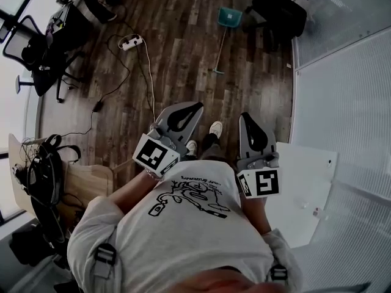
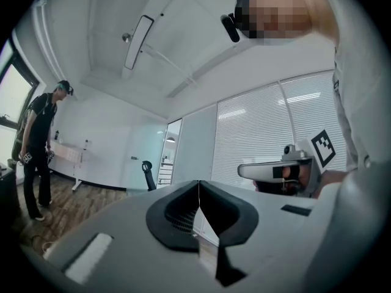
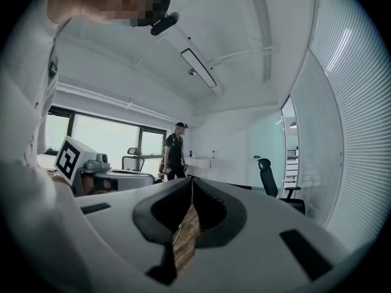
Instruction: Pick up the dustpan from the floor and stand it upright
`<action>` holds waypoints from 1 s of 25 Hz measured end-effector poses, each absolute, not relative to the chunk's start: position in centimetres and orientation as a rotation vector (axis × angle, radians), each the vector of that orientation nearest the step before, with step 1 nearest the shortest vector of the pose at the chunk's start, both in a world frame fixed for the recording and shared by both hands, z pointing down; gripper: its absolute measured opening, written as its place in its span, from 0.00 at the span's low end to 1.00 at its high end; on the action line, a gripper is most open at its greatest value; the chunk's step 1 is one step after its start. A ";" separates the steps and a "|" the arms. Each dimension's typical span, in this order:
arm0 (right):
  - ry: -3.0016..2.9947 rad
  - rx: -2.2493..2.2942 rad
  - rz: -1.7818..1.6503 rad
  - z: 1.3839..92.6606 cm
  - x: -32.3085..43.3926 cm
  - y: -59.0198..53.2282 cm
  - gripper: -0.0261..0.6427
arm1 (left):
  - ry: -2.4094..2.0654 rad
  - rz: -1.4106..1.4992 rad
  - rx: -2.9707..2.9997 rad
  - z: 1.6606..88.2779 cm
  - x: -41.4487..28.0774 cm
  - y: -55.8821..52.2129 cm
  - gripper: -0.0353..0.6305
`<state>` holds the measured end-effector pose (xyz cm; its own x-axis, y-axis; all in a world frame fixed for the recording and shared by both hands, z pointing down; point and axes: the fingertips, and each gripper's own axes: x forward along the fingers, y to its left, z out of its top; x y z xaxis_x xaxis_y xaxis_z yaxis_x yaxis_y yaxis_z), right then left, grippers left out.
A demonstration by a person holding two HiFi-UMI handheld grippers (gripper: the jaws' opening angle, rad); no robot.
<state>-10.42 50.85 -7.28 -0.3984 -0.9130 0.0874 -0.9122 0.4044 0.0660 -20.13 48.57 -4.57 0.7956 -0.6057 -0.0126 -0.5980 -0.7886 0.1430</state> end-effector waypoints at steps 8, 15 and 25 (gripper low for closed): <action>-2.554 1.657 -0.025 -7.6 -9.3 47.5 0.05 | -0.974 -0.090 2.852 -4.5 -19.1 45.0 0.06; -2.556 1.665 -0.026 -7.9 -5.8 43.4 0.05 | -0.960 -0.091 2.867 -5.1 -15.4 41.0 0.06; -2.566 1.679 -0.010 -8.0 0.7 35.3 0.05 | -0.954 -0.061 2.878 -5.4 -9.0 32.8 0.06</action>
<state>0.66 35.31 -7.96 -0.3985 -0.9152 0.0593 -0.9147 0.4013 0.0469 -8.96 32.83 -5.36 0.8020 -0.5973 -0.0039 -0.5929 -0.7968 0.1163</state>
